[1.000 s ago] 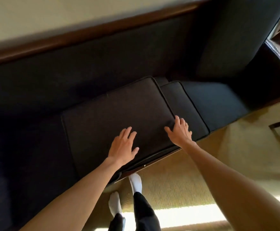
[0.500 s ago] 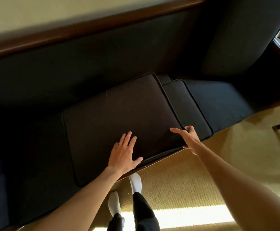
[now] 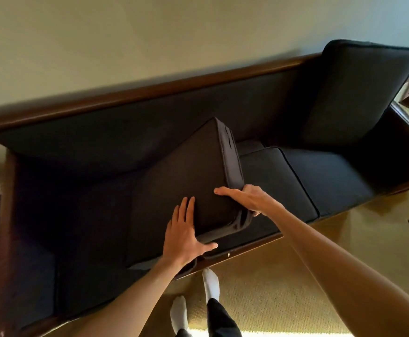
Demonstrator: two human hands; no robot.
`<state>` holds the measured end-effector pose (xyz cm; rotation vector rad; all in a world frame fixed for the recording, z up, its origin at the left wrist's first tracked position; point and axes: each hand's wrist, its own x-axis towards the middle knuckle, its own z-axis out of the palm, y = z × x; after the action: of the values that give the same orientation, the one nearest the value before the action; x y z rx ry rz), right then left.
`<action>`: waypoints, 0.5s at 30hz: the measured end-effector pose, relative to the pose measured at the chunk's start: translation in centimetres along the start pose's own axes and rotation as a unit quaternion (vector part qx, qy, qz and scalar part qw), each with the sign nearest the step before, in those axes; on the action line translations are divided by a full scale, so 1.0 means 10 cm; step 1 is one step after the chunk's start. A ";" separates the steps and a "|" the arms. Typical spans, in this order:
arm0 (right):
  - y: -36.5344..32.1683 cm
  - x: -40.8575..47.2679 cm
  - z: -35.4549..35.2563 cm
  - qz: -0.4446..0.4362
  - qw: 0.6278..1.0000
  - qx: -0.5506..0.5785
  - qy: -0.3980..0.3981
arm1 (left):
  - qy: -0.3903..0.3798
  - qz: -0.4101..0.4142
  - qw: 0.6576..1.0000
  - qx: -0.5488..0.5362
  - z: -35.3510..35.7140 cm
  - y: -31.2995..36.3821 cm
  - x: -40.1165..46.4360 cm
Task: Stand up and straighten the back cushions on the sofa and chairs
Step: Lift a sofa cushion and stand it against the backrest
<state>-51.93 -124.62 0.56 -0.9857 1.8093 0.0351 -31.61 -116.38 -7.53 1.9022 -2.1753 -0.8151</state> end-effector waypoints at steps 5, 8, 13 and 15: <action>-0.64 -0.56 0.34 -0.078 0.996 -0.042 0.030 | 0.104 -0.004 0.992 -0.070 -0.48 -0.32 -0.39; -0.95 -0.80 0.55 -0.138 0.987 -0.082 0.009 | 0.154 -0.030 0.981 -0.117 -0.73 -0.51 -0.68; -1.36 -0.99 1.00 -0.342 0.850 -0.374 0.143 | 0.181 -0.072 0.953 -0.232 -1.09 -0.85 -1.04; -1.52 -0.96 1.16 -0.474 0.702 -0.487 0.214 | 0.173 -0.070 0.950 -0.250 -1.24 -0.96 -1.11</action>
<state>-32.20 -123.74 8.68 -2.8081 1.3668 0.1407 -15.59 -110.12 0.97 1.7795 -1.4732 -0.8717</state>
